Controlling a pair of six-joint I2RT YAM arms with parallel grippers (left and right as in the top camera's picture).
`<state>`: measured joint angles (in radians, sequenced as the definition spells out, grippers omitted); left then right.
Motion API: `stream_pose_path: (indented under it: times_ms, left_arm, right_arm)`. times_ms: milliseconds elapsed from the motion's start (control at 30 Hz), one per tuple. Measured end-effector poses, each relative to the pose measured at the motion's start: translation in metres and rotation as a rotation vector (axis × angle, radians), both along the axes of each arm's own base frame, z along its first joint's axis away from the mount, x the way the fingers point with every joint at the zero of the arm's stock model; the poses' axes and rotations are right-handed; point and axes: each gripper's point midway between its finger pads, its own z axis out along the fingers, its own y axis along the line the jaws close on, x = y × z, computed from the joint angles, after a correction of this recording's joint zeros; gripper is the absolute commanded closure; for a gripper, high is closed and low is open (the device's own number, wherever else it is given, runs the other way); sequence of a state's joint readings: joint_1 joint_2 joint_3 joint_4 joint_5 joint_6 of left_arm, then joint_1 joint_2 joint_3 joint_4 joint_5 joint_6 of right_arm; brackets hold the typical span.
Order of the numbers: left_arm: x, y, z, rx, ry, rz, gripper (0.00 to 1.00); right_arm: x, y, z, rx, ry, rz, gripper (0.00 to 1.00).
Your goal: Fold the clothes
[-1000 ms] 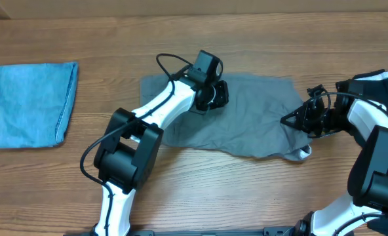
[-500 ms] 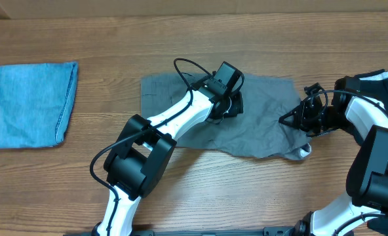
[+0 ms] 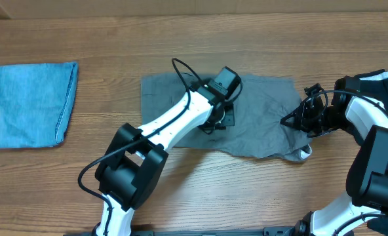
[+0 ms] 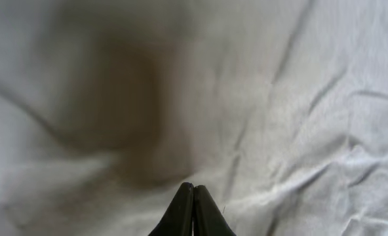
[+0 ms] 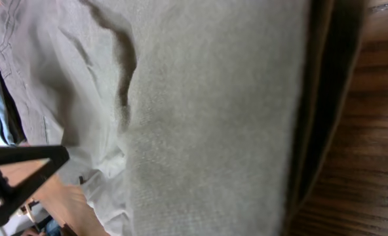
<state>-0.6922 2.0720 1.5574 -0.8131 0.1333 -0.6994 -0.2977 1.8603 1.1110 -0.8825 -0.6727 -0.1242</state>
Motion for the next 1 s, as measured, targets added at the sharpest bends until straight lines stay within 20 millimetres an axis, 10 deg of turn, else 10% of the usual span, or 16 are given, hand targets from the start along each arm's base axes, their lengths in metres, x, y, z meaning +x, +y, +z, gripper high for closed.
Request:
stream_pose_path:
  times_ms: [1000]
  left_arm:
    - [-0.027,-0.018,-0.037,0.045,0.077,-0.087,0.96]
  right_arm:
    - [0.008,-0.003,-0.002,-0.036,-0.037,0.009,0.96]
